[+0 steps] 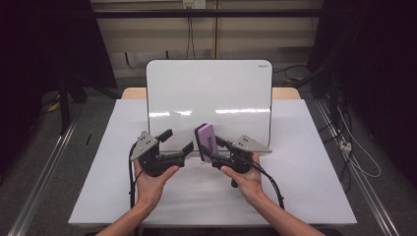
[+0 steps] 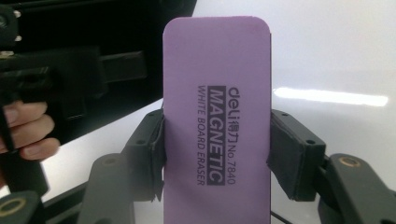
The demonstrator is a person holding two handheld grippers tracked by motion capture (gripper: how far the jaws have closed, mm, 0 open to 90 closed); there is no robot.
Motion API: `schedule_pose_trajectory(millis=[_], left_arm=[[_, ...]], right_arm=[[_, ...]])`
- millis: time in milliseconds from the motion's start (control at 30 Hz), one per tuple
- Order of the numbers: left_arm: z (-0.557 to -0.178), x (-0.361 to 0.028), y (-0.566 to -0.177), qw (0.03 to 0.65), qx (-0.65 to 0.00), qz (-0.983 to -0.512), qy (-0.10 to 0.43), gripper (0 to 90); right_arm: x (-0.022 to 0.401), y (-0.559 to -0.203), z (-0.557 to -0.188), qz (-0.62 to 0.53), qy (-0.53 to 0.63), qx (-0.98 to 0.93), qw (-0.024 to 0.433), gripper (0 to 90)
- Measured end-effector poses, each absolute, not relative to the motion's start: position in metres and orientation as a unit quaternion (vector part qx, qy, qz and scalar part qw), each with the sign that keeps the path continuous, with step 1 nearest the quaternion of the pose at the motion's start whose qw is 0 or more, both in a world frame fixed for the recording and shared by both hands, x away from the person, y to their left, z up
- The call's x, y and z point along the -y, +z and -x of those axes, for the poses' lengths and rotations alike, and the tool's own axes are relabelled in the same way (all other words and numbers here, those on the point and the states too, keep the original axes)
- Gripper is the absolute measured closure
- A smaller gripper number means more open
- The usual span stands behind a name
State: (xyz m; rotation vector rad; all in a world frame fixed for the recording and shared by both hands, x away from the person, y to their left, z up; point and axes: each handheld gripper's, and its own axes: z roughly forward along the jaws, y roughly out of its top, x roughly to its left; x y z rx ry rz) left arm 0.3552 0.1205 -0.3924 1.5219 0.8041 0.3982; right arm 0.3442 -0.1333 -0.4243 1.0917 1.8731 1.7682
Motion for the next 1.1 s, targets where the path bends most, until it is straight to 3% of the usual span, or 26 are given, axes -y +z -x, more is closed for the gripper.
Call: schedule_pose_trajectory(millis=[233,400,767,1100], left_arm=[[-0.359,-0.109,-0.39,0.659,-0.35,-0.647,0.155,21.7],[-0.36,-0.101,-0.391,0.661,-0.349,-0.646,0.155,36.9],[-0.36,-0.092,-0.401,0.661,-0.346,-0.653,0.129,59.8],[-0.363,-0.091,-0.402,0.665,-0.356,-0.647,0.11,63.2]], right_arm=[[0.128,-0.426,-0.344,-0.39,0.632,-0.65,0.161,41.7],[0.123,-0.427,-0.343,-0.387,0.632,-0.651,0.165,41.7],[0.123,-0.427,-0.342,-0.389,0.638,-0.643,0.169,41.7],[0.123,-0.429,-0.342,-0.391,0.632,-0.645,0.179,41.4]])
